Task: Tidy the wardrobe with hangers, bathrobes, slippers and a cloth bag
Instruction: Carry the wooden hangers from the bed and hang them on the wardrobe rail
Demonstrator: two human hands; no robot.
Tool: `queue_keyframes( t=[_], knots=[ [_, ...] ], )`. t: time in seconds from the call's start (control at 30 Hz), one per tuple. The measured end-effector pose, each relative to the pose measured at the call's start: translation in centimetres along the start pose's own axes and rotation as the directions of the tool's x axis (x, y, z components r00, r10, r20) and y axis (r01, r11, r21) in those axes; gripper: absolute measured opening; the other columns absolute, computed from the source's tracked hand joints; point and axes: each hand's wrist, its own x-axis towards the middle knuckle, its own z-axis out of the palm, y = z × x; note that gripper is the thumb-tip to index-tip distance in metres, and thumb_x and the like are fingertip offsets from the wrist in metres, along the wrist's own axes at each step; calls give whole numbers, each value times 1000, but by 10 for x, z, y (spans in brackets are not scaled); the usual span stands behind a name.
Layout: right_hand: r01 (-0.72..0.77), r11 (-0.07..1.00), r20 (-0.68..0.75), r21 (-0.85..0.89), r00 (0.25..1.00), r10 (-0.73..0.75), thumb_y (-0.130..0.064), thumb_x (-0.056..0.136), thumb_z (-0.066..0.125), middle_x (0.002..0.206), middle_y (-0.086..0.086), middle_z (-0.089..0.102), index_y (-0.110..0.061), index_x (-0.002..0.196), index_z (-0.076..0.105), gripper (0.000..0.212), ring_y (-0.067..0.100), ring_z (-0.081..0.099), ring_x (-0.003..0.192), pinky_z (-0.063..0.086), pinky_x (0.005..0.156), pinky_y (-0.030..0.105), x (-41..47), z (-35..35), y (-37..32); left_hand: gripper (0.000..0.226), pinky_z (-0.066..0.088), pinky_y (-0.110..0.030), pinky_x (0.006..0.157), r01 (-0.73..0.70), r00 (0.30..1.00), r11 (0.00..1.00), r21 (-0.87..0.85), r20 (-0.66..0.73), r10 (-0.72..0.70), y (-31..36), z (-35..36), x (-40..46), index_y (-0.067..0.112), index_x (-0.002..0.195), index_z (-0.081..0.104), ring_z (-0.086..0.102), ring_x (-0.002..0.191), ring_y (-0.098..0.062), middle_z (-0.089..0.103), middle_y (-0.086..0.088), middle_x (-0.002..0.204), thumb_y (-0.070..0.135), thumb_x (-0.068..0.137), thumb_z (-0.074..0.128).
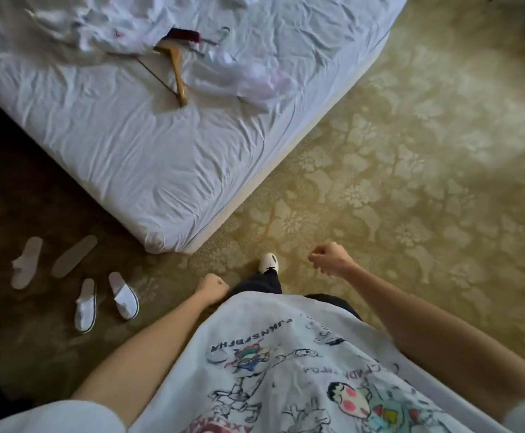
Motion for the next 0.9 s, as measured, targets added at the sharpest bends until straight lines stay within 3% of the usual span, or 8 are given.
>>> queue_keyframes(
  t=[0.1, 0.33, 0.47, 0.57, 0.7, 0.9],
  knots=[
    [-88, 996, -56, 8, 995, 88, -19, 93, 58, 76, 4, 70, -5, 92, 73, 20, 14, 60, 58, 51, 51, 24, 25, -60, 18, 20, 48, -25, 53, -76, 996, 994, -83, 33, 79, 93, -27, 28, 5, 81, 72, 60, 54, -20, 71, -8, 68, 12, 94, 58],
    [-271, 960, -101, 77, 955, 278, -24, 97, 58, 84, 6, 72, -7, 98, 72, 22, 18, 63, 66, 50, 55, 25, 75, -171, 59, 18, 49, -23, 54, -232, 968, 971, -57, 85, 236, 279, -74, 80, 6, 94, 72, 61, 58, -14, 72, -7, 78, 14, 99, 57],
    [-300, 949, -84, 101, 947, 309, -23, 96, 59, 82, 6, 72, -4, 97, 72, 23, 18, 63, 65, 51, 54, 25, 125, -229, 58, 18, 53, -25, 63, -231, 967, 972, -52, 102, 235, 360, -94, 117, 4, 102, 71, 65, 70, -19, 74, -10, 87, 15, 100, 57],
    [-257, 961, -75, 98, 961, 265, -23, 97, 58, 82, 7, 71, -4, 98, 72, 23, 18, 62, 65, 52, 55, 26, 173, -280, 36, 19, 55, -28, 65, -197, 977, 978, -64, 66, 201, 418, -116, 146, 4, 101, 73, 65, 66, -19, 73, -8, 81, 16, 98, 59],
    [-159, 987, -43, 37, 986, 160, -22, 96, 58, 79, 4, 69, -5, 96, 72, 22, 16, 60, 63, 50, 54, 25, 235, -346, -20, 16, 51, -23, 54, -161, 986, 982, -97, 16, 163, 478, -152, 165, 9, 94, 72, 64, 62, -17, 73, -6, 77, 17, 98, 58],
    [111, 990, 71, -90, 992, -105, -20, 97, 59, 78, 2, 69, -7, 98, 72, 19, 9, 58, 58, 44, 49, 18, 328, -404, -144, 18, 56, -26, 58, -68, 993, 976, -205, -105, 47, 500, -197, 191, 8, 91, 72, 67, 61, -17, 74, -5, 76, 19, 97, 58]
  ],
)
